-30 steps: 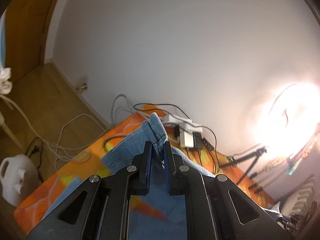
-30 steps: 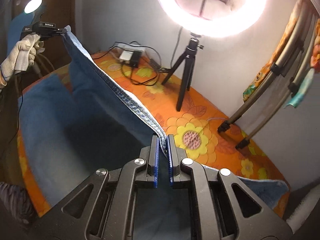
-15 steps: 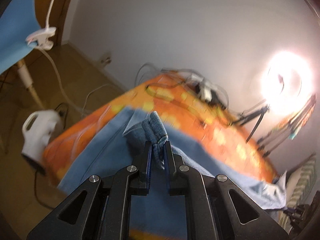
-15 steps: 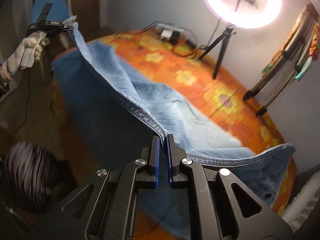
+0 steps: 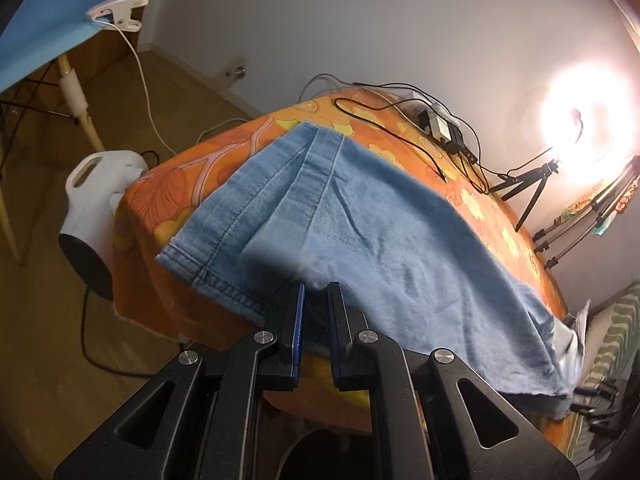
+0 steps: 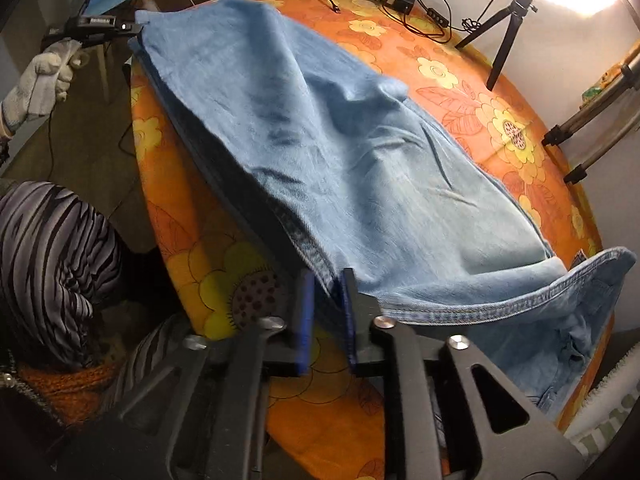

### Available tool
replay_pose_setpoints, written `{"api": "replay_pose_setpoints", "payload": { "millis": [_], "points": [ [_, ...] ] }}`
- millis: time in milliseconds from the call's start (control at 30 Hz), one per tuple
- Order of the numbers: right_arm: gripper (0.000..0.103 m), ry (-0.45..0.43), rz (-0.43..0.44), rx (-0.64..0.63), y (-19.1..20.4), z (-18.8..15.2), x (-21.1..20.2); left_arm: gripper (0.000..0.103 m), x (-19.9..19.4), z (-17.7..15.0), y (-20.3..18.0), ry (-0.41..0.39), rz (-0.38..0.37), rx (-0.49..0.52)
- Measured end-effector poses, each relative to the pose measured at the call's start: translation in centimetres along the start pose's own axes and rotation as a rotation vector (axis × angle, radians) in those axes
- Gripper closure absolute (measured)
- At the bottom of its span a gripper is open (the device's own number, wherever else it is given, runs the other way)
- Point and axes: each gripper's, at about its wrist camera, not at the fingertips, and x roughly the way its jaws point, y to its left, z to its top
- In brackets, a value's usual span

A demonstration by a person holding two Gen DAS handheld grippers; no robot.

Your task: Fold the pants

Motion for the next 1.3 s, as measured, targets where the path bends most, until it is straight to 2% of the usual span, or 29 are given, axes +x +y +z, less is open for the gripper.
{"api": "replay_pose_setpoints", "payload": {
  "millis": [133,167,300,367,533,667,767,900,1133,1200,1300],
  "points": [
    [0.053,-0.101,0.089,-0.029,1.3,4.1,-2.4,0.093,0.0,-0.1,0.4,0.011,-0.011,-0.005],
    [0.051,-0.127,0.102,-0.039,1.7,5.3,-2.7,0.089,0.1,-0.1,0.5,0.015,-0.011,-0.012],
    [0.050,-0.210,0.138,-0.078,3.2,11.6,-2.5,0.079,0.0,0.0,1.2,0.011,-0.001,-0.041],
    [0.050,-0.244,0.152,-0.098,4.3,15.1,-1.4,0.073,-0.2,-0.1,1.5,0.001,0.010,-0.052],
    [0.050,-0.304,0.197,-0.130,6.5,23.7,2.3,0.073,0.4,-0.1,1.9,0.012,0.015,-0.072],
    [0.050,-0.307,0.283,-0.117,8.6,30.8,5.9,0.073,1.1,0.2,2.1,0.013,-0.001,-0.106],
    [0.050,-0.300,0.311,-0.119,10.1,34.9,8.9,0.073,1.5,0.3,2.4,0.001,-0.029,-0.146],
    [0.050,-0.266,0.324,-0.149,12.5,38.9,13.5,0.073,2.0,0.4,2.3,-0.008,-0.041,-0.172],
    [0.050,-0.211,0.333,-0.149,13.3,42.7,19.9,0.073,1.7,0.4,2.5,-0.001,-0.047,-0.196],
    [0.050,-0.200,0.343,-0.154,13.6,43.1,20.8,0.061,2.0,0.5,2.3,0.004,-0.055,-0.192],
    [0.050,-0.186,0.349,-0.172,14.0,43.4,21.6,0.057,2.1,0.6,1.6,-0.006,-0.036,-0.169]
  ]
}}
